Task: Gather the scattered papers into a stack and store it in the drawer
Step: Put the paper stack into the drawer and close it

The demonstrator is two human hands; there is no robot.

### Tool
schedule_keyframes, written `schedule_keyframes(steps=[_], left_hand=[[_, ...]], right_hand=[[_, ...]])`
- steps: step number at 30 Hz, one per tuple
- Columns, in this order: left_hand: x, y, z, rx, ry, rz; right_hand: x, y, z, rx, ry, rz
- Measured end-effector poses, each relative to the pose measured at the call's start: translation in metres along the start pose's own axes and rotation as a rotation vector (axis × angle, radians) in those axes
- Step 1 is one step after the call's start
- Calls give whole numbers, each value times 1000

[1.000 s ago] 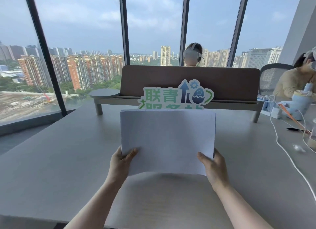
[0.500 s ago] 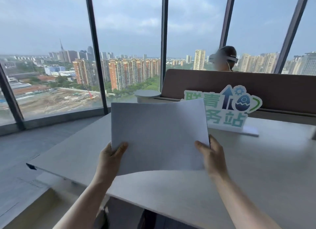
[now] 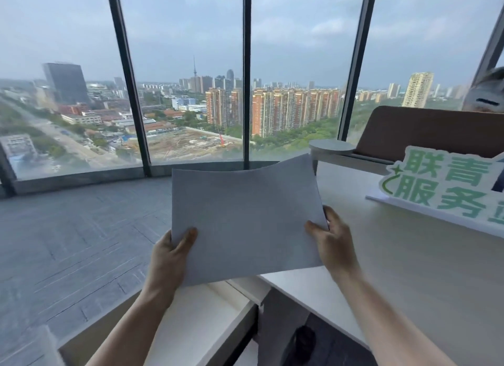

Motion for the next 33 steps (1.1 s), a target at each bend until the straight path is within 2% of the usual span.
schedule_keyframes(steps=[7, 19, 29, 33], left_hand=[[-14, 72, -22, 55, 63, 207], [-38, 144, -61, 89, 209, 417], [-69, 171, -111, 190, 397, 528], [-74, 171, -127, 352, 479, 500]], right_hand=[[-3, -80, 11, -140, 1, -166], [-23, -172, 36, -283, 7, -377], [-50, -214, 61, -639, 95, -523], [-63, -221, 77, -709, 53, -622]])
Point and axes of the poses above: each hand's wrist, its own x-axis towards the middle knuckle, its own y-axis out of the back of the hand, z = x × y, the point moved 4 cm from there along x, towards the middle knuckle, and after that the axes turned 3 degrees about y, right-handed, at the moved point
